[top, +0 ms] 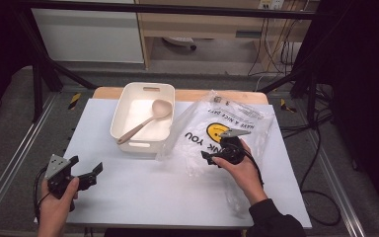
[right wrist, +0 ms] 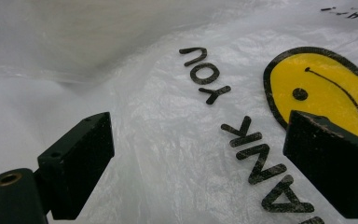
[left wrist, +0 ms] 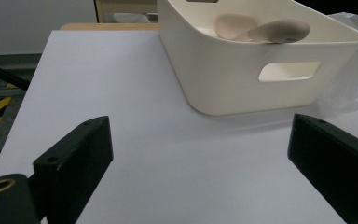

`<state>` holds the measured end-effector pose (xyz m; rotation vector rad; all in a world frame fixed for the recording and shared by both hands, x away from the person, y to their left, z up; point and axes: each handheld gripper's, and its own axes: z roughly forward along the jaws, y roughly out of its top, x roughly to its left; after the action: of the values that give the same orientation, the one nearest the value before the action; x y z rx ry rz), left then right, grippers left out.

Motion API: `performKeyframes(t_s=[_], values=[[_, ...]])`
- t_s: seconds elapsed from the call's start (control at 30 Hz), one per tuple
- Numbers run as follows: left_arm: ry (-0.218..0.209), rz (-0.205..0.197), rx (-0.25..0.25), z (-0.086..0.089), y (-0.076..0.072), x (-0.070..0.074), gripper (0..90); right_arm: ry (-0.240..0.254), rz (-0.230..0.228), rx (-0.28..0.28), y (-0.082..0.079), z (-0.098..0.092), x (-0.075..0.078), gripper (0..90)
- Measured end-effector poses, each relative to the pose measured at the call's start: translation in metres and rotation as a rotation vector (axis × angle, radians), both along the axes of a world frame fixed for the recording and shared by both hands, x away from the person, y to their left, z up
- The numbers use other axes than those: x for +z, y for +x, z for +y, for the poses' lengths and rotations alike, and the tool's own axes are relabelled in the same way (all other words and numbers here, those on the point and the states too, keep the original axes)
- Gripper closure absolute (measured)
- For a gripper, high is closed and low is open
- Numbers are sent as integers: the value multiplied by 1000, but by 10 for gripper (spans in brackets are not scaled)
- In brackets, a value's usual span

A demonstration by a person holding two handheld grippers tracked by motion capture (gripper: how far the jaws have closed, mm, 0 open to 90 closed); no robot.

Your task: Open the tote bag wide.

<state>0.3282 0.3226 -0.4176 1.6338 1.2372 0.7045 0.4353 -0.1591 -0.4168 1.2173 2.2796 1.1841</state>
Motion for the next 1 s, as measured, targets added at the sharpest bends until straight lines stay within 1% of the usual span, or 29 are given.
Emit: performKeyframes(t_s=[0.07,0.13,0.17,0.33,0.37,0.47,0.63,0.67,0.8,1.0], values=[[3,-2,-3,-1,0,0,62,-4,9,4,0,0,-3,95],[9,4,-8,-1,0,0,62,-20,11,15,0,2,-6,95],[9,3,-8,-1,0,0,62,-21,21,17,-1,3,-7,95],[6,5,-5,-1,1,0,62,-36,22,40,1,6,-14,95],[5,5,-5,-2,1,0,62,-38,28,42,1,7,-15,95],[6,6,-7,-2,1,-1,62,-62,30,60,1,11,-19,88],[8,9,-9,-2,1,-1,62,-92,50,88,-1,19,-25,74],[9,10,-10,-2,1,-1,62,-106,50,92,-1,20,-26,72],[11,12,-12,-2,1,-1,62,-138,49,97,-1,26,-31,67],[11,14,-13,-3,1,-1,63,-156,59,101,-1,30,-35,62]])
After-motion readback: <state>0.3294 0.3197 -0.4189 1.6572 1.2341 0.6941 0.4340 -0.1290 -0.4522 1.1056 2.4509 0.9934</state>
